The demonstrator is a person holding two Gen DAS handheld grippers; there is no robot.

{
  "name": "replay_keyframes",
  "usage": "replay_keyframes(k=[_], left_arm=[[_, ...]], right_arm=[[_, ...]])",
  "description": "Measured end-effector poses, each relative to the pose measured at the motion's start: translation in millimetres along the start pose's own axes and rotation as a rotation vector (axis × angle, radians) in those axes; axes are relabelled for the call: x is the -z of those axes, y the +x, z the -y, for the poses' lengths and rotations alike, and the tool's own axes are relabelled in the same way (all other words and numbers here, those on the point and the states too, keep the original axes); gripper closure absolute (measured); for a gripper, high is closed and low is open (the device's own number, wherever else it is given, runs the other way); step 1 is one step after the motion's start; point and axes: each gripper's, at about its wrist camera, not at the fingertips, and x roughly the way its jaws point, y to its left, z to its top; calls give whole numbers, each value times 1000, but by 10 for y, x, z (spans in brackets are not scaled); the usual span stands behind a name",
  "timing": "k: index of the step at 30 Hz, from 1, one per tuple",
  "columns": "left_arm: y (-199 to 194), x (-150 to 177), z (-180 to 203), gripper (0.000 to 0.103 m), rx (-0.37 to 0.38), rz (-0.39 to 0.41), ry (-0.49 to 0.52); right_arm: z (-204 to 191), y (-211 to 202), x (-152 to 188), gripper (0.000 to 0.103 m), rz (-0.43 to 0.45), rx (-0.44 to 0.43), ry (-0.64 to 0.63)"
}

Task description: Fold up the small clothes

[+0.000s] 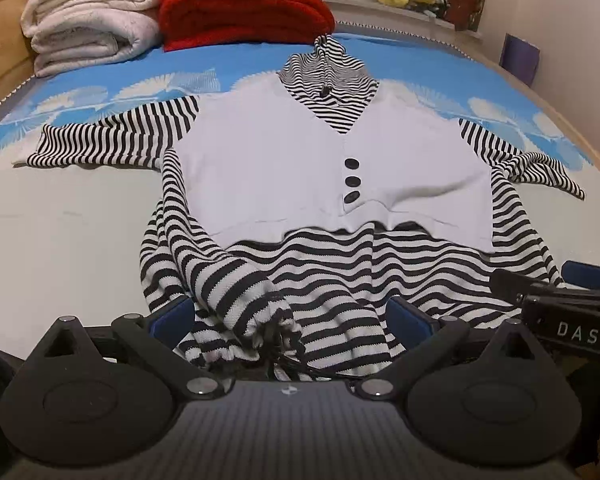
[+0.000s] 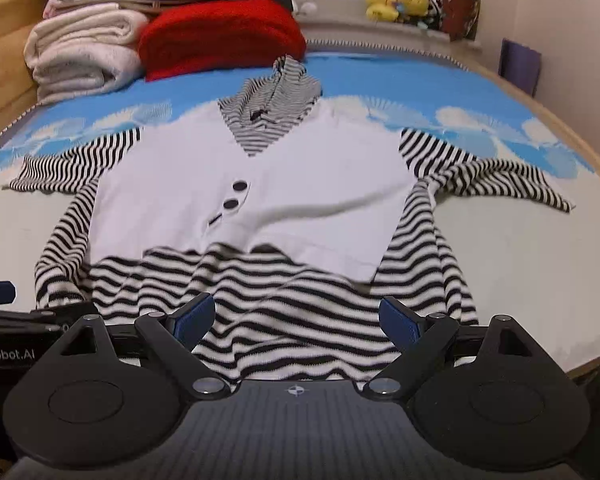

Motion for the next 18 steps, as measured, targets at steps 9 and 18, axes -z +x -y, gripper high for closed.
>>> replay_keyframes(k=[9,18], left_arm=[[28,10,29,1,7,-27,0],[30,9,34,1,9,-28,-3]], right_arm=[[44,11,-5,13,-22,0,21],[33,7,-24,13,-13,12,23]])
